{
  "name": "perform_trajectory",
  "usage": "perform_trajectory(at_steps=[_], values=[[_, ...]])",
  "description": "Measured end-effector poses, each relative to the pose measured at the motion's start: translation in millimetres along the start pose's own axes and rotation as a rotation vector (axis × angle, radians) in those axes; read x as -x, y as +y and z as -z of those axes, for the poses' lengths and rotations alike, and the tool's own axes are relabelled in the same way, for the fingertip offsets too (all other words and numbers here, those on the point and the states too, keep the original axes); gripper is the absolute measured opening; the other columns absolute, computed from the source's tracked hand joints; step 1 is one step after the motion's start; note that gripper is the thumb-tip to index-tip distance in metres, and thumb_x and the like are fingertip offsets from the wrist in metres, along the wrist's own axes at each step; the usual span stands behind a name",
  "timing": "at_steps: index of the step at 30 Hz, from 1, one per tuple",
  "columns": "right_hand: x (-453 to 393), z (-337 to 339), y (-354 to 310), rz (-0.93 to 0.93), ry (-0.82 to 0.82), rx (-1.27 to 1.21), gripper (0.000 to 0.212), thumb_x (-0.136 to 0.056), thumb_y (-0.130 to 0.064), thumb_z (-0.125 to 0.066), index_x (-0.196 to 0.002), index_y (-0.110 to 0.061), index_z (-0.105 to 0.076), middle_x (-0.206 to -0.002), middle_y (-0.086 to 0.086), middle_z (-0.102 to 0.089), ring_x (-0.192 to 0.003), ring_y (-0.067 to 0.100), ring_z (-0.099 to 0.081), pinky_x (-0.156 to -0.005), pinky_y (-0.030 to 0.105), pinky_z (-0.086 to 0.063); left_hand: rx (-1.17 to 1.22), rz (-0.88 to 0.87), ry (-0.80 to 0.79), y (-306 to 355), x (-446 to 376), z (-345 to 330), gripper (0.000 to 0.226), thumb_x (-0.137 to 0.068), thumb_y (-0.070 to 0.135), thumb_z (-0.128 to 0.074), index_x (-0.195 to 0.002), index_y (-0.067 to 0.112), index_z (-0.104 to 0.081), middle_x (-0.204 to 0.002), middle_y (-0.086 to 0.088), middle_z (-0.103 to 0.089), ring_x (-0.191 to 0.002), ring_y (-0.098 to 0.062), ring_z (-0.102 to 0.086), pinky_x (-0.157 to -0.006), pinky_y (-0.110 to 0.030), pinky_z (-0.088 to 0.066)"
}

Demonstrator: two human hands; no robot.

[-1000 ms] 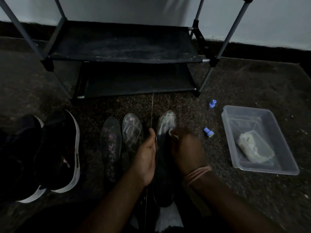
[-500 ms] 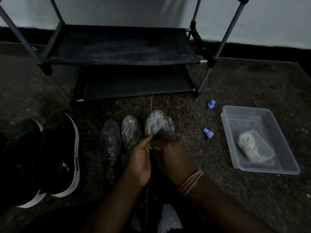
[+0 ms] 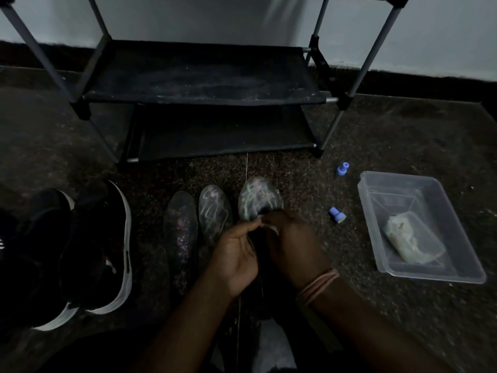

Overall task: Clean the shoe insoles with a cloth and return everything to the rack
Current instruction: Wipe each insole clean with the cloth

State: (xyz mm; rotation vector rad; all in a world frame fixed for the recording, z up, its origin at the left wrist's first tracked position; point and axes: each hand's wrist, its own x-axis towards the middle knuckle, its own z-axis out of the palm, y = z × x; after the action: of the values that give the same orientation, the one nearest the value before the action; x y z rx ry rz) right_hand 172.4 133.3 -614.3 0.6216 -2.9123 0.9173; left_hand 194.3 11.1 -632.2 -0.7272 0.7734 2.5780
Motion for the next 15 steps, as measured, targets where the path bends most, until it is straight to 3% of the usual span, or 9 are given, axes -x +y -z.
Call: perform_trajectory(at_steps=[2, 5, 10, 13, 15], values=[[-2, 7, 11, -0.017, 0.091, 0.067, 0.017, -0.086, -0.013, -0.056, -0.092, -0.006, -0.071, -0.088, 0.014, -0.067, -0.077, 0.03, -0.064, -0.067, 0.039, -0.054, -0.039, 0.003, 0.014, -4, -2, -2, 0.035, -0.097, 0.005, -0.052, -0.13, 0.007, -0.063, -0.123, -0.017, -0.07, -0.113, -0.027, -0.068, -0.094, -0.038, -0.056], [-1, 12, 17, -0.09, 0.141, 0.084, 0.009, -0.086, -0.004, -0.061, -0.089, -0.006, -0.069, -0.085, 0.014, -0.063, -0.069, 0.027, -0.06, -0.062, 0.037, -0.05, -0.079, 0.018, 0.031, -9, -2, -3, 0.041, -0.094, -0.004, -0.049, -0.132, 0.004, -0.059, -0.12, -0.017, -0.071, -0.104, -0.026, -0.071, -0.083, -0.035, -0.06], [0, -2, 8, -0.005, -0.077, 0.092, 0.025, -0.087, -0.019, -0.053, -0.099, -0.01, -0.072, -0.094, 0.014, -0.067, -0.077, 0.03, -0.065, -0.07, 0.041, -0.054, -0.165, 0.033, 0.042, -5, 1, 3, 0.064, -0.068, -0.005, -0.055, -0.131, 0.007, -0.064, -0.132, -0.026, -0.062, -0.122, -0.042, -0.059, -0.109, -0.055, -0.044], [-2, 8, 17, -0.042, 0.042, 0.116, 0.016, -0.083, -0.009, -0.064, -0.096, -0.01, -0.074, -0.085, 0.015, -0.065, -0.067, 0.03, -0.064, -0.06, 0.033, -0.05, -0.144, -0.014, 0.042, -6, 1, 1, 0.069, -0.073, -0.017, -0.037, -0.133, 0.007, -0.061, -0.131, -0.024, -0.063, -0.124, -0.042, -0.057, -0.111, -0.056, -0.04], [0, 9, 10, -0.029, 0.043, 0.148, 0.016, -0.081, -0.01, -0.065, -0.095, -0.011, -0.073, -0.082, 0.013, -0.064, -0.063, 0.028, -0.062, -0.056, 0.03, -0.045, -0.134, -0.005, 0.039, -7, 2, 1, 0.068, -0.072, -0.017, -0.037, -0.132, 0.002, -0.06, -0.129, -0.025, -0.064, -0.122, -0.042, -0.058, -0.109, -0.053, -0.044]])
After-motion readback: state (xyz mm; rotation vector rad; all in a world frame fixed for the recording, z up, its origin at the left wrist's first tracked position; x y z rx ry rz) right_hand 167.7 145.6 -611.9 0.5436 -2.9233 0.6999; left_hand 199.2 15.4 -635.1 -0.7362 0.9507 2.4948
